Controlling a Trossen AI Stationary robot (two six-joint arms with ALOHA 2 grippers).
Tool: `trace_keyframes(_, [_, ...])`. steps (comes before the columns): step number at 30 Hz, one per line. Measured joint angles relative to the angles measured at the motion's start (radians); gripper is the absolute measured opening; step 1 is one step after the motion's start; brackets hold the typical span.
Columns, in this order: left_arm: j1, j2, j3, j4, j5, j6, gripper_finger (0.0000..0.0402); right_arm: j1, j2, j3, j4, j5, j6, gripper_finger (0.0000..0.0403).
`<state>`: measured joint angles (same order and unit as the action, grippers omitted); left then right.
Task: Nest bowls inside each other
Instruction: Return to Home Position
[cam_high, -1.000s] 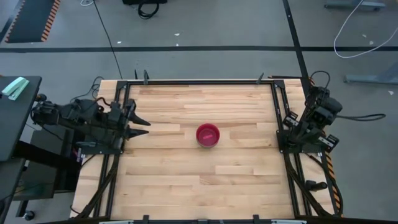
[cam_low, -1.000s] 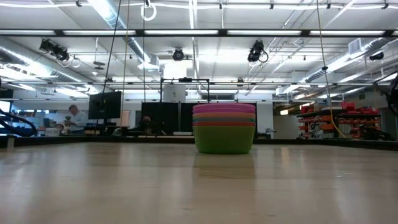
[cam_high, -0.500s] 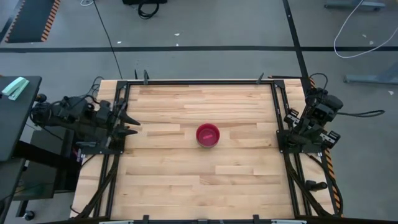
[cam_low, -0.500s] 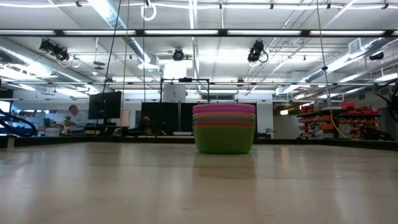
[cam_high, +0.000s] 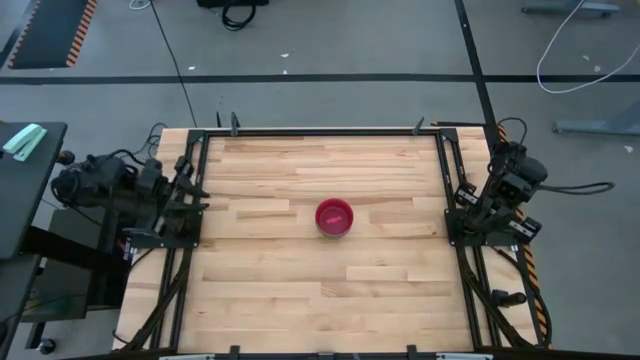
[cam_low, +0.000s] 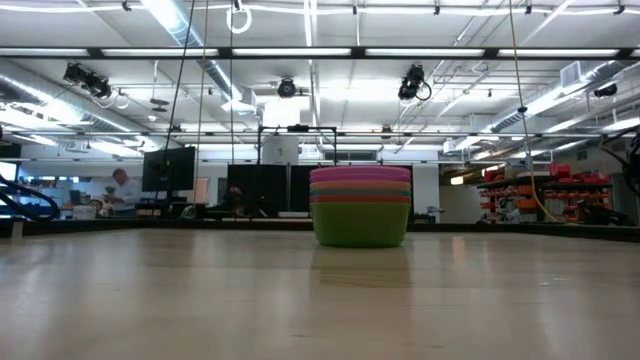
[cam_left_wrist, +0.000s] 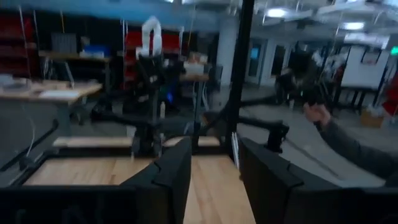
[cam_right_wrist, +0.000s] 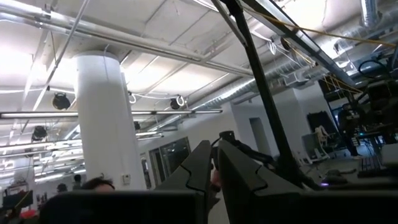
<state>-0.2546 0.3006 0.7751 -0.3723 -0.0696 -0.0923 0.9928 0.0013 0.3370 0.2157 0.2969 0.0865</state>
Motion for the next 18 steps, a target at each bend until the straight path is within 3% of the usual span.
trace_keyframes(13, [-0.001, -0.217, -0.313, 0.305, 0.024, 0.027, 0.0141, 0.0, 0.0, -0.167, 0.204, 0.0, 0.019, 0.0039])
trace_keyframes(18, [-0.001, -0.248, -0.367, 0.363, 0.024, 0.056, 0.0135, 0.0, 0.0, -0.227, 0.302, 0.0, 0.023, 0.0039])
